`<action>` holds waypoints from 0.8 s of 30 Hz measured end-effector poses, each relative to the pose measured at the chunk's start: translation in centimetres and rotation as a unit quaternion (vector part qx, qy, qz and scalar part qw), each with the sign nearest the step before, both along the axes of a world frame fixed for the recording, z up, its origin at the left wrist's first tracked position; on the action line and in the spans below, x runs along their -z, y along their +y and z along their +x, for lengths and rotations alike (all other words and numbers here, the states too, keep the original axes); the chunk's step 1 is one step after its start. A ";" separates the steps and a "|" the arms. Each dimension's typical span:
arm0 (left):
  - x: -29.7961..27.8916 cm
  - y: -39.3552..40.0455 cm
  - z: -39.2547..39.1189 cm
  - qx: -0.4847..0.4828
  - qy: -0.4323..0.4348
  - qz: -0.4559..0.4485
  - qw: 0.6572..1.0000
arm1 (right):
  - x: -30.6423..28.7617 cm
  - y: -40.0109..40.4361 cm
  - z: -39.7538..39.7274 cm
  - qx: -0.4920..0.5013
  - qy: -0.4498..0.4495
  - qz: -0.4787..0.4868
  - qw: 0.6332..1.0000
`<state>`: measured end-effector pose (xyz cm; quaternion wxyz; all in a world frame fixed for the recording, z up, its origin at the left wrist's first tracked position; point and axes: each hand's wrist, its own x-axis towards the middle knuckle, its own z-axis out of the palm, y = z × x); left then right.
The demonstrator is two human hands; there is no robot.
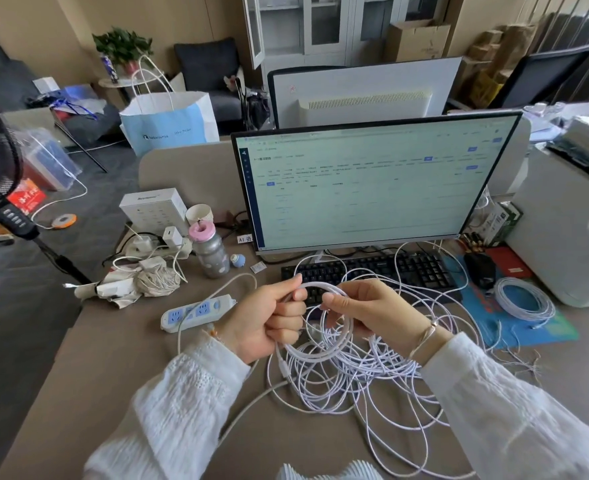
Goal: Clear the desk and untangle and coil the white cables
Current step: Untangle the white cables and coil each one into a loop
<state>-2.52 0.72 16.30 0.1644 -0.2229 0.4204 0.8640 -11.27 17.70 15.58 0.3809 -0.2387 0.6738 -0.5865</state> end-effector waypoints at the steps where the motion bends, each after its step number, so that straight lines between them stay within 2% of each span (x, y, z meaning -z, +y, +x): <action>1: 0.0 -0.2 -0.1 -0.002 -0.003 -0.004 1.000 | 0.2 0.2 -0.1 -0.029 -0.028 -0.010 0.999; 4: 0.1 -0.8 0.0 0.000 -0.003 -0.003 1.000 | 1.0 0.7 -0.6 -0.106 -0.106 -0.039 0.988; 8: 0.4 -1.2 0.5 0.026 -0.009 -0.007 1.000 | 2.3 0.8 -1.1 -0.091 -0.124 -0.053 0.987; 11: 0.6 -1.8 0.6 -0.021 -0.008 -0.002 1.000 | 3.4 0.9 -1.1 -0.060 -0.067 -0.023 0.996; 14: 0.4 -3.6 0.6 -0.100 0.007 0.005 0.995 | 4.7 2.2 -1.3 -0.056 0.025 0.057 0.997; 19: 0.1 -5.6 1.1 -0.145 0.030 -0.007 0.989 | 7.6 3.8 -2.3 -0.069 0.101 0.120 0.985; 24: -1.8 -7.1 0.9 -0.186 0.084 -0.010 0.979 | 10.6 3.3 -2.3 -0.124 0.177 0.201 0.956</action>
